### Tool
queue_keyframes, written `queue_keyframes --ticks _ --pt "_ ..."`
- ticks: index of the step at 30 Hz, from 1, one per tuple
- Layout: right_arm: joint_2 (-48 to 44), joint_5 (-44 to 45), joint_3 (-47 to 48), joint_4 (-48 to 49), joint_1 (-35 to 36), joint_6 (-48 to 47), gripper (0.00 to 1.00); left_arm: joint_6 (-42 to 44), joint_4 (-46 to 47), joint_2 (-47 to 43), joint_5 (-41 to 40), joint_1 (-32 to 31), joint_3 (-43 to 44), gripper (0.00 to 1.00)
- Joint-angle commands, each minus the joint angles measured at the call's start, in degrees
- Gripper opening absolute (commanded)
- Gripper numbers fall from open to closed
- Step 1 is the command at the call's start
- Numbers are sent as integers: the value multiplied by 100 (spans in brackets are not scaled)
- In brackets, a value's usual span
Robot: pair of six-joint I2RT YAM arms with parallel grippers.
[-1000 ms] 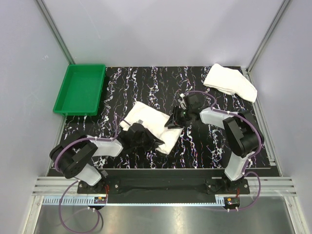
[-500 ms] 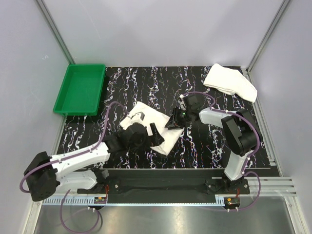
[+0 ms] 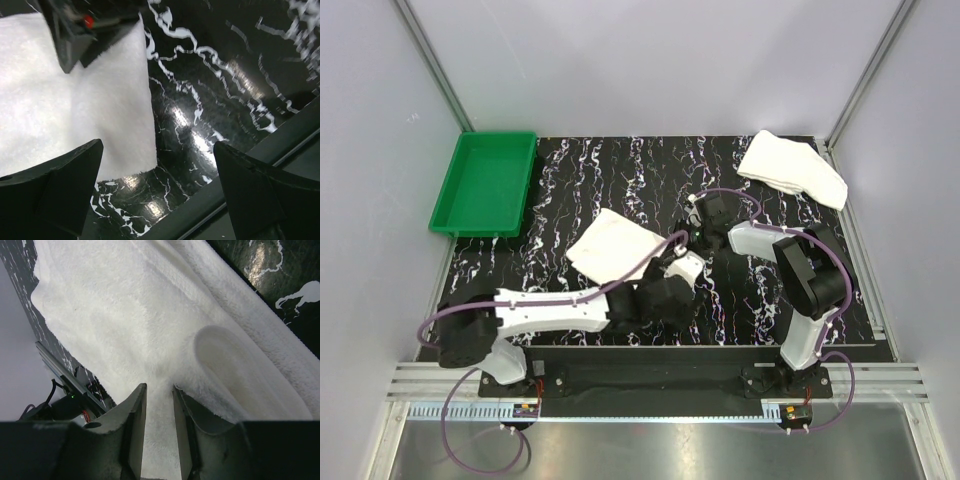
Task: Roll the towels
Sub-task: Roll the towel
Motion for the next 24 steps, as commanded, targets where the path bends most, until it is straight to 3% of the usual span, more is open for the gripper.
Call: queue_keyframes --ticks 1,11,17,19,20,24 --pt "39 380 -122 -121 8 -204 36 542 -159 414 -450 -110 257 99" --pt "-14 372 -245 -121 9 -195 35 -82 -1002 1820 -599 -101 592 99" --pt "-84 389 -280 -156 8 -221 35 -311 -1012 1980 -511 -101 425 99" --pt "-75 398 -289 -165 8 -221 35 -311 -968 1945 -502 -101 346 90" --pt "-84 398 -298 -173 8 -230 35 -302 -959 1918 -485 -101 337 76" --pt "-93 424 -272 -234 8 -256 35 -162 -880 1927 -371 -101 310 54"
